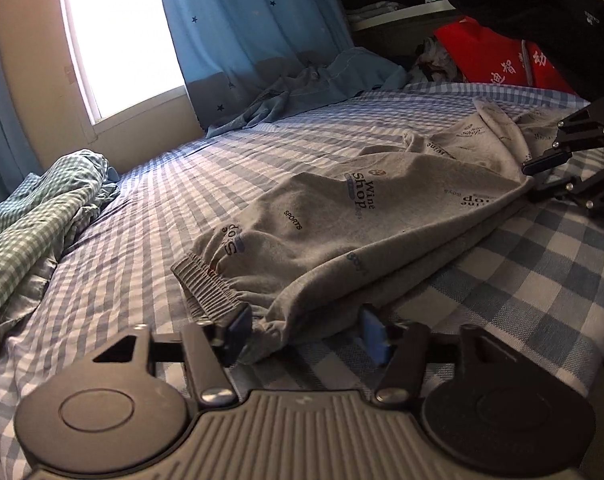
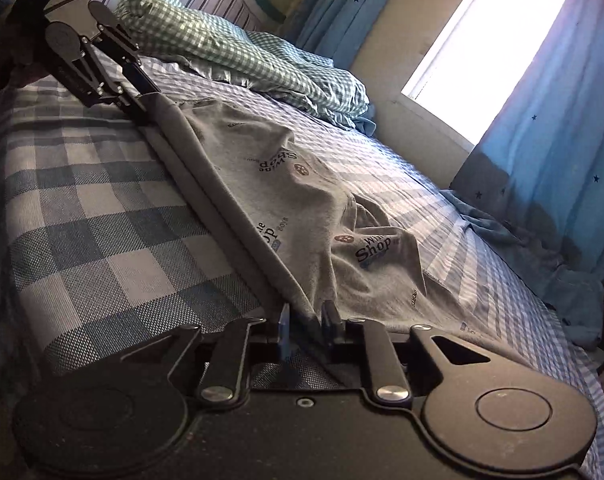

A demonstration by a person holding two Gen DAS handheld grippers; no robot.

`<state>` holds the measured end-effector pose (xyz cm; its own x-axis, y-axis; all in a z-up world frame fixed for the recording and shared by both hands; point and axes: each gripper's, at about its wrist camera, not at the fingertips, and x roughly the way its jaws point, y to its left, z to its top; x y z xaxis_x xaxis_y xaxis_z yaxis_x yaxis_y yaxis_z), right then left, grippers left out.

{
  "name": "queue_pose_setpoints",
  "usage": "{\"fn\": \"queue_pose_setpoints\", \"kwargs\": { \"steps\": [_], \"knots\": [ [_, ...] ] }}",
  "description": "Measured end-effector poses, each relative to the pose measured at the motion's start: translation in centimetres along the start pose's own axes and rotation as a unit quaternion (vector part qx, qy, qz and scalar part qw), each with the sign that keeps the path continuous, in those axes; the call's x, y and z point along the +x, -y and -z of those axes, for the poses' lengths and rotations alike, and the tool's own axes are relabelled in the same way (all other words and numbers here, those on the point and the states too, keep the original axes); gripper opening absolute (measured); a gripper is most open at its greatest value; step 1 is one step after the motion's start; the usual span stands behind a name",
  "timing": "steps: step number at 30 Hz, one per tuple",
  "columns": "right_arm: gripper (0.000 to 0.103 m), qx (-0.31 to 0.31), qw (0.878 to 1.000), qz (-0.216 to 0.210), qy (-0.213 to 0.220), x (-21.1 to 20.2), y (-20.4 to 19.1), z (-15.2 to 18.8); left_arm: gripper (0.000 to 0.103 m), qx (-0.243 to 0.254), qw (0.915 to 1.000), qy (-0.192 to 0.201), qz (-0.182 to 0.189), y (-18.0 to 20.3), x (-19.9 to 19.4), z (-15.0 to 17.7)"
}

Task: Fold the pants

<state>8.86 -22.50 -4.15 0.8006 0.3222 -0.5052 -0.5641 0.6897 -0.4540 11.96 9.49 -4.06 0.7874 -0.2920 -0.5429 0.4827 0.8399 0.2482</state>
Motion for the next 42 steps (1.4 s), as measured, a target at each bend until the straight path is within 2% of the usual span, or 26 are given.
{"fn": "queue_pose_setpoints", "kwargs": {
  "steps": [1, 2, 3, 5, 6, 8, 10, 17, 22, 27, 29, 33, 37, 40, 42],
  "knots": [
    [0.040, 0.012, 1.000, 0.002, 0.001, -0.3, 0.1, 0.2, 0.073, -0.012, 0.9999, -0.001, 0.000, 0.3, -0.3, -0.1],
    [0.052, 0.022, 1.000, 0.004, 0.003, -0.6, 0.3, 0.2, 0.081, -0.022, 0.9998, -0.003, -0.004, 0.5, -0.6, -0.2],
    [0.057, 0.033, 0.999, 0.007, 0.005, -1.0, 0.5, 0.4, 0.091, -0.034, 0.9993, -0.001, -0.013, 0.9, -1.0, -0.3],
    [0.074, 0.057, 0.998, 0.013, 0.009, -2.0, 1.0, 0.8, 0.101, -0.057, 0.9979, 0.015, -0.027, 1.7, -1.8, -0.6],
    [0.077, 0.068, 0.997, 0.018, 0.009, -2.4, 1.2, 1.1, 0.103, -0.066, 0.9972, 0.022, -0.028, 2.1, -2.2, -0.9],
    [0.092, 0.095, 0.995, 0.033, 0.008, -3.5, 1.8, 1.8, 0.103, -0.081, 0.9960, 0.032, -0.019, 3.3, -2.5, -1.8],
    [0.102, 0.118, 0.992, 0.054, 0.007, -4.7, 2.4, 2.8, 0.103, -0.091, 0.9953, 0.034, -0.003, 4.5, -2.2, -3.0],
    [0.102, 0.214, 0.969, 0.122, -0.008, -8.7, 6.5, 7.4, 0.103, -0.101, 0.9913, 0.036, 0.077, 9.9, 1.6, -8.3],
    [0.102, 0.271, 0.952, 0.140, -0.020, -10.4, 10.5, 10.4, 0.103, -0.058, 0.9902, 0.051, 0.117, 15.1, 5.5, -12.4],
    [0.102, 0.305, 0.940, 0.149, -0.042, -11.0, 15.1, 12.2, 0.103, 0.038, 0.9947, 0.045, 0.085, 21.2, 9.6, -15.7],
    [0.102, 0.325, 0.932, 0.154, -0.040, -11.3, 17.0, 12.8, 0.103, 0.081, 0.9929, 0.050, 0.072, 23.4, 10.6, -16.3],
    [0.102, 0.375, 0.914, 0.150, -0.036, -11.4, 20.8, 14.0, 0.102, 0.167, 0.9838, 0.050, 0.043, 26.9, 11.8, -16.9],
    [0.102, 0.435, 0.891, 0.129, -0.032, -10.0, 25.0, 14.9, 0.100, 0.191, 0.9804, 0.038, 0.033, 27.9, 12.5, -16.8],
    [0.102, 0.478, 0.870, 0.117, -0.037, -7.6, 28.7, 15.2, 0.086, 0.200, 0.9790, 0.023, 0.035, 27.9, 13.0, -16.8],
    [0.102, 0.488, 0.865, 0.109, -0.044, -5.4, 31.3, 15.3, 0.062, 0.205, 0.9776, 0.005, 0.046, 27.7, 13.3, -16.7]
  ]
}}
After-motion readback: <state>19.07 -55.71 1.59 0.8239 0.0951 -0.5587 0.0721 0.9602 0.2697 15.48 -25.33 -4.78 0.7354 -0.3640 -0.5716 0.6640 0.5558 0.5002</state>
